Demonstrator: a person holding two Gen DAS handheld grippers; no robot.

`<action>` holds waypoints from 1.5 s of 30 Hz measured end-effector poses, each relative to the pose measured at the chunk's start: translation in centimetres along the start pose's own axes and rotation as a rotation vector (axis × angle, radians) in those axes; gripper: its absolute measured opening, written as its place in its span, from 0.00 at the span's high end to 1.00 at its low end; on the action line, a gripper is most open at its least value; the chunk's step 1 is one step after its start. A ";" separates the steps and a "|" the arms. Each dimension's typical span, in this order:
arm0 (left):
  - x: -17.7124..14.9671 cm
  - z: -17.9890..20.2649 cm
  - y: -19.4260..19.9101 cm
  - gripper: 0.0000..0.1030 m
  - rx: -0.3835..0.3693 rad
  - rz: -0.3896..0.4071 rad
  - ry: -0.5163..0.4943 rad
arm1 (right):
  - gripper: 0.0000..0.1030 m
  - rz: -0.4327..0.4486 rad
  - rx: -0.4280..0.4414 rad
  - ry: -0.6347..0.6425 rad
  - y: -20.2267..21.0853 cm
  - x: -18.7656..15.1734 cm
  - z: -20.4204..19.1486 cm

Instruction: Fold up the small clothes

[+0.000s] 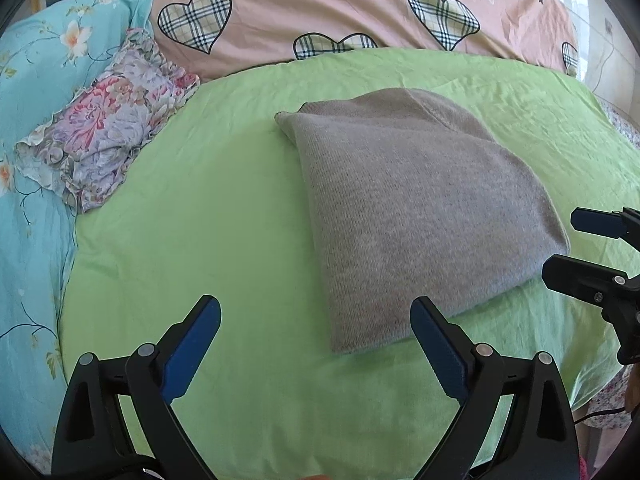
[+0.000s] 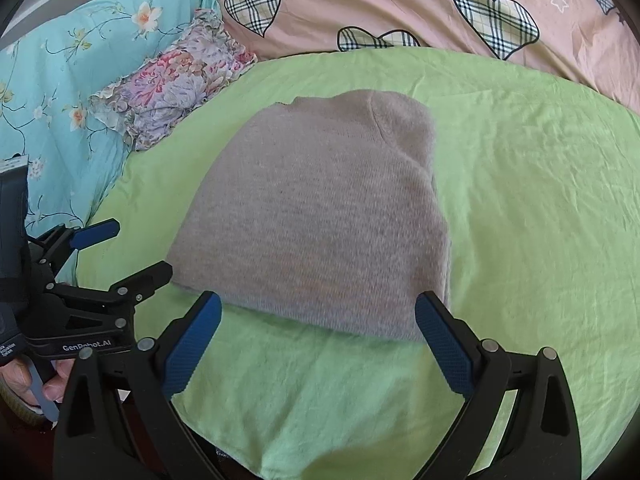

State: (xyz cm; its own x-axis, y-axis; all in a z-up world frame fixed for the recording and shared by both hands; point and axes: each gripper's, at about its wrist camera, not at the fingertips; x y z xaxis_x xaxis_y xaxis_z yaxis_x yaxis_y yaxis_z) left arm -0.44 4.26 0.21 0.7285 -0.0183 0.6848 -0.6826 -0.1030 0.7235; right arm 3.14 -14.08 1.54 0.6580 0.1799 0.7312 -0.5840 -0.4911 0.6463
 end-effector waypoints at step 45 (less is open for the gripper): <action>2.3 0.2 -1.3 0.05 0.002 0.009 0.011 | 0.04 -0.023 0.007 0.005 -2.5 2.6 0.4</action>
Point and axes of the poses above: each gripper's, at about its wrist camera, not at the fingertips, and y roughly against the way its jaws point, z to its right, x to its top, and after that the axes turned 6 degrees about z, right-handed
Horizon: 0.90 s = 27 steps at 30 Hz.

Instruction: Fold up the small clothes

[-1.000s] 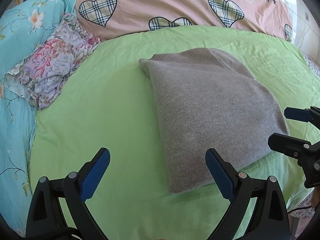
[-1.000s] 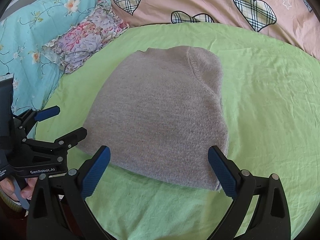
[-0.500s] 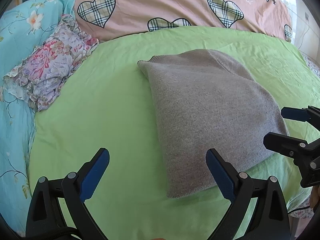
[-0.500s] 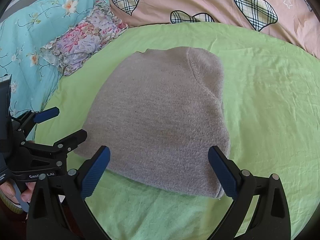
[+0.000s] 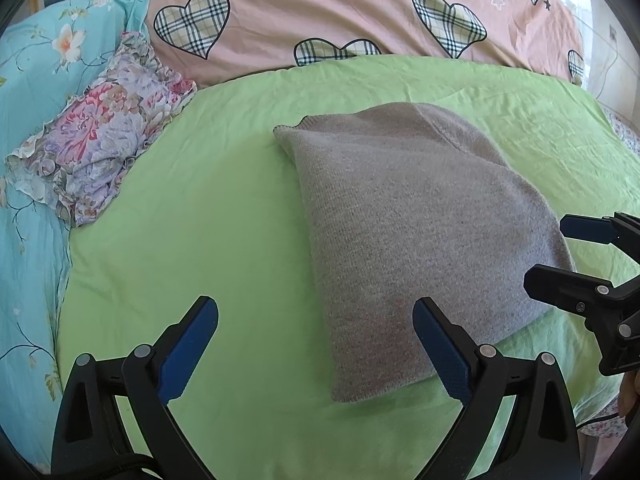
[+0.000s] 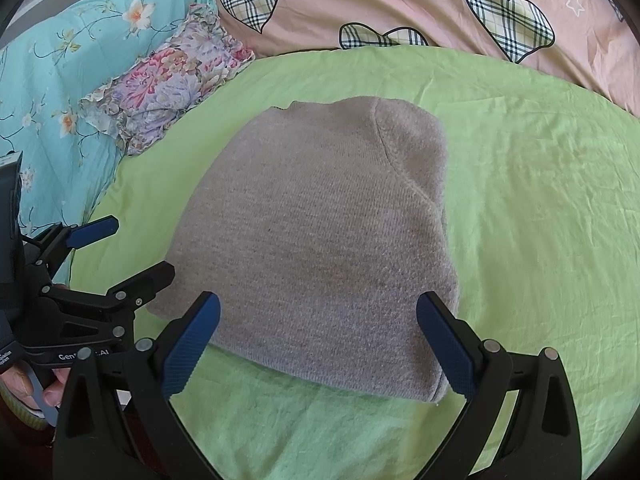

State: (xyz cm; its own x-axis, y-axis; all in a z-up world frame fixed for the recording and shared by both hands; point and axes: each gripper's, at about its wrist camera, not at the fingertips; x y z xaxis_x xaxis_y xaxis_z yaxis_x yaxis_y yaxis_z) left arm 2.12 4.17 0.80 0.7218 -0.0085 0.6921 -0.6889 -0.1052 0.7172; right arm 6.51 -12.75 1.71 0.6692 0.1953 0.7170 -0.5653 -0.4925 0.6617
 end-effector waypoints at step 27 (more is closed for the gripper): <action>0.6 0.3 0.3 0.04 0.000 0.014 -0.003 | 0.04 0.006 0.001 -0.002 0.3 0.3 0.2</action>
Point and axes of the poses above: each gripper's, at about its wrist camera, not at the fingertips, and y roughly against the way its jaws point, z to its right, x to its top, and after that the axes turned 6 degrees about z, right-handed
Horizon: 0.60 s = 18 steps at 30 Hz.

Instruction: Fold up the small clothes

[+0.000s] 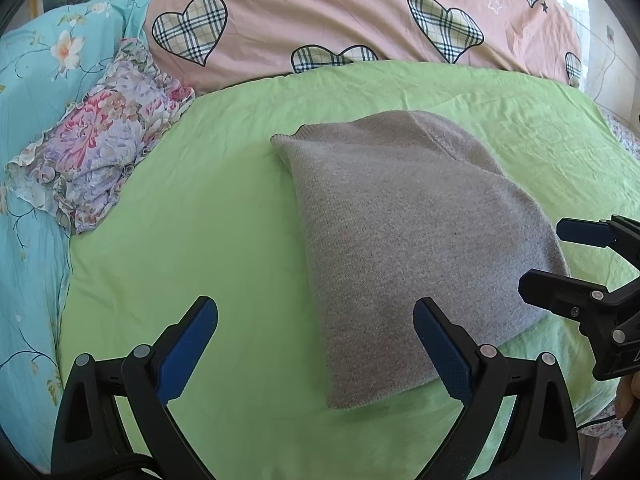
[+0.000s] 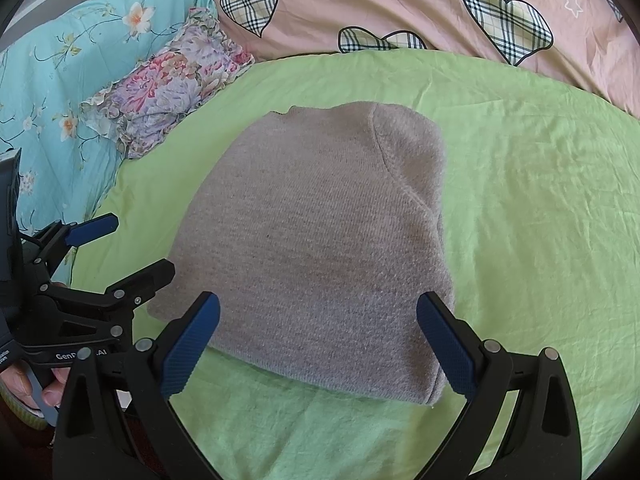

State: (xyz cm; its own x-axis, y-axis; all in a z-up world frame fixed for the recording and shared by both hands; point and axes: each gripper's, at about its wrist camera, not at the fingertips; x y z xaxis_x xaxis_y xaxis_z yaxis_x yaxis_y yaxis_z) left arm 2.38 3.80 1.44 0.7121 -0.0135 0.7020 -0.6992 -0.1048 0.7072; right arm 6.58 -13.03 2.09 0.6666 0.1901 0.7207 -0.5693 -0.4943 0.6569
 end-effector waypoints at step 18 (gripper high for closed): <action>0.5 0.0 -0.1 0.04 0.000 0.001 -0.001 | 0.04 0.011 0.002 0.003 0.2 0.6 -0.2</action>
Point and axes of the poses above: each gripper's, at about its wrist camera, not at the fingertips, and y roughly against the way its jaws point, z to its right, x to its top, and after that the axes turned 6 degrees about z, right-handed
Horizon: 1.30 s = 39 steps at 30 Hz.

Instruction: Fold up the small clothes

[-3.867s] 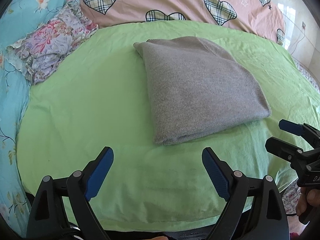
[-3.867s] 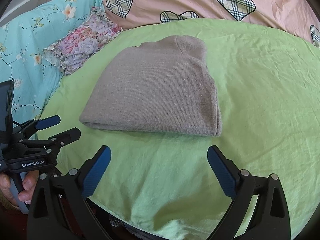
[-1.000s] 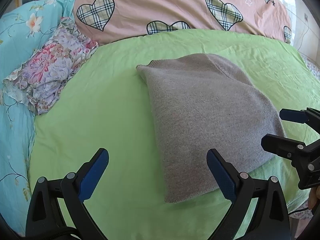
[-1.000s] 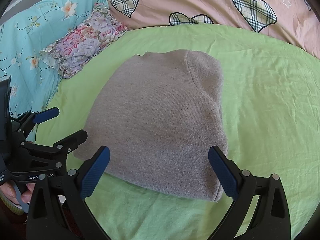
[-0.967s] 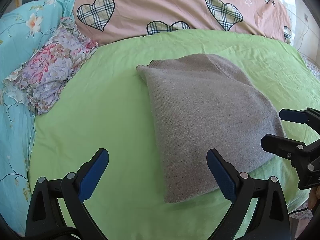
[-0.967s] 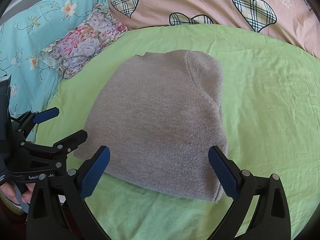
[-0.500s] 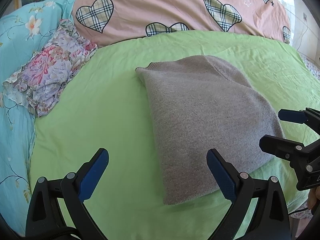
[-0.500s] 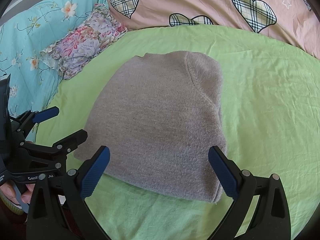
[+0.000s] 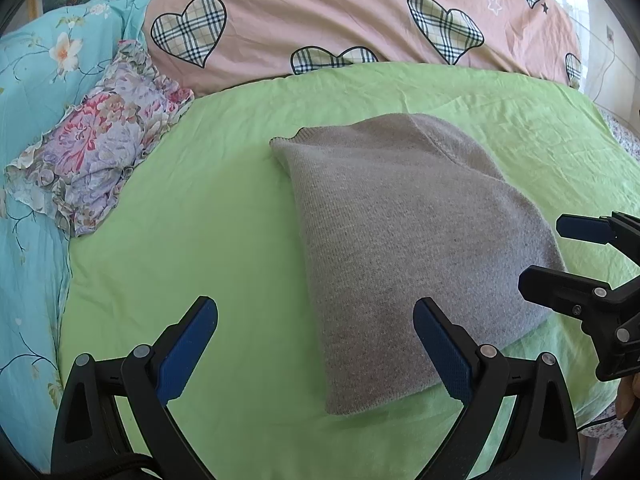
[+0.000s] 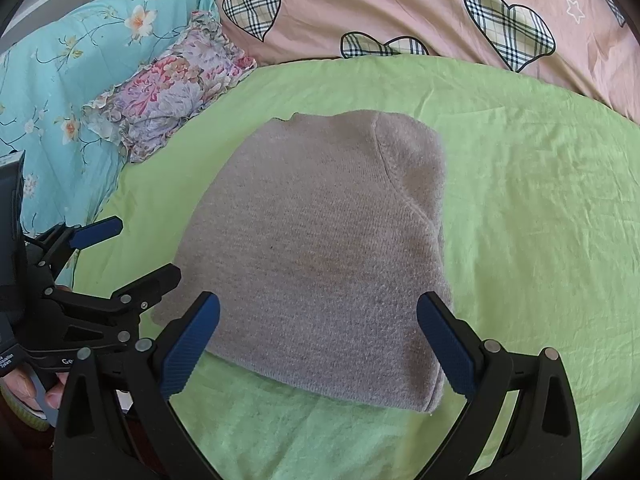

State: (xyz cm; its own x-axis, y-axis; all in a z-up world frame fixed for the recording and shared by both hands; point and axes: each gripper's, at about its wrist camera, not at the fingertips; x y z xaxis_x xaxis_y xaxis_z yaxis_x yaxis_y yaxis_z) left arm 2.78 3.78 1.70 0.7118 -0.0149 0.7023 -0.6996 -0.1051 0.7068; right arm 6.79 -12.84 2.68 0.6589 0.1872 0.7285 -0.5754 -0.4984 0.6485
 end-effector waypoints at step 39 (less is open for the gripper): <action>1.6 -0.4 -0.8 0.04 0.006 0.010 0.030 | 0.04 0.006 -0.006 -0.018 -1.0 1.4 2.1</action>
Point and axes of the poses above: each gripper's, at about its wrist camera, not at the fingertips, and y roughly against the way its jaws point, z to its right, x to its top, and after that the axes turned 6 degrees about z, right-handed
